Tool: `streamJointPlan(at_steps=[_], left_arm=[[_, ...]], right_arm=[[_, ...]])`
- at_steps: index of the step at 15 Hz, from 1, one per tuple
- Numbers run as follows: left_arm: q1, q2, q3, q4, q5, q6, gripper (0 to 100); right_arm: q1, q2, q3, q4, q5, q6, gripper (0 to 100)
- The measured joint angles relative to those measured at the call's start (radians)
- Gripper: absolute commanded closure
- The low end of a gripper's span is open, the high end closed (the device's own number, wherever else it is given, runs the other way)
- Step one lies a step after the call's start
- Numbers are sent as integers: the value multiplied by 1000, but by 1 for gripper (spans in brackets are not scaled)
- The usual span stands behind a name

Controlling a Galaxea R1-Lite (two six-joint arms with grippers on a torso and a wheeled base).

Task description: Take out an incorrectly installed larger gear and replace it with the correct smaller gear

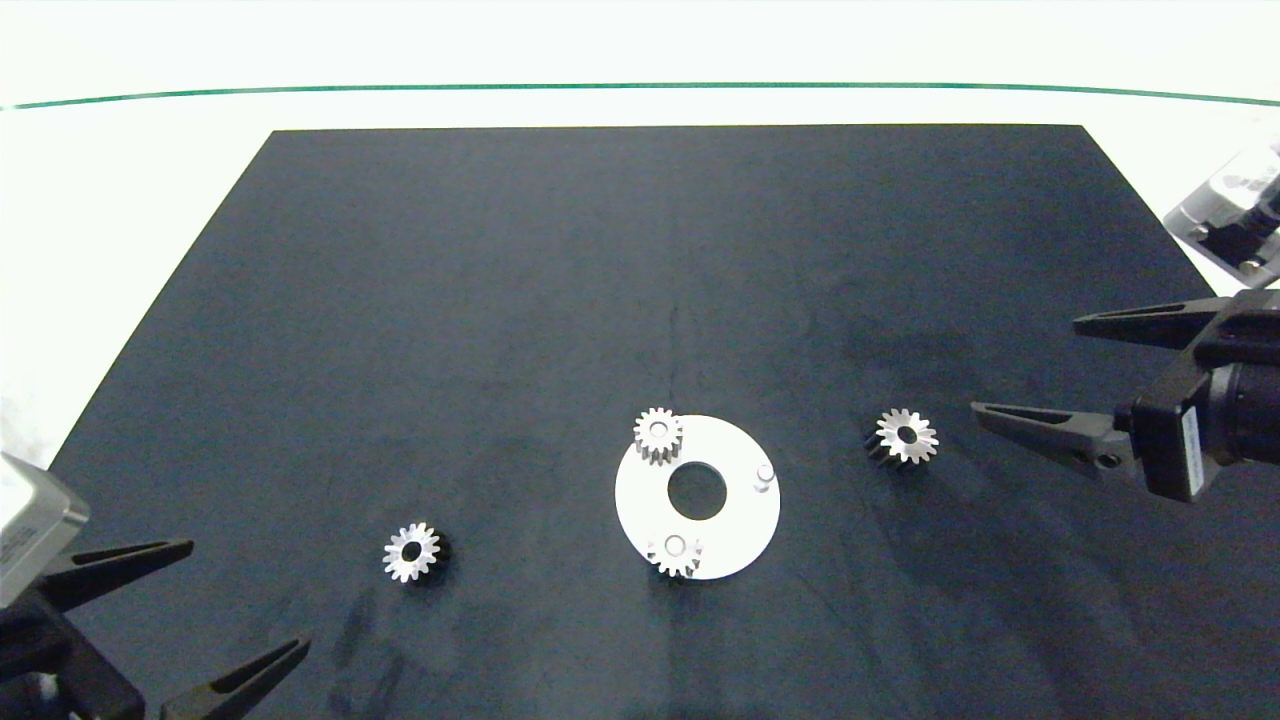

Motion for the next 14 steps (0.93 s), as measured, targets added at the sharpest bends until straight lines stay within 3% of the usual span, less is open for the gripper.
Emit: streamJointPlan(at_steps=[2, 6, 12, 14], left_arm=[[-39, 55, -2, -4, 0, -8, 0], [-103, 144, -9, -10, 0, -60, 0], [-115, 284, -11, -175, 10, -54, 0], [-116, 327, -7, -194, 15, -30, 0]], right_arm=[[-1, -17, 0, 1, 0, 0, 0], [0, -24, -1, 1, 0, 0, 0], [1, -29, -1, 0, 0, 0, 0], [1, -30, -1, 0, 0, 0, 0]])
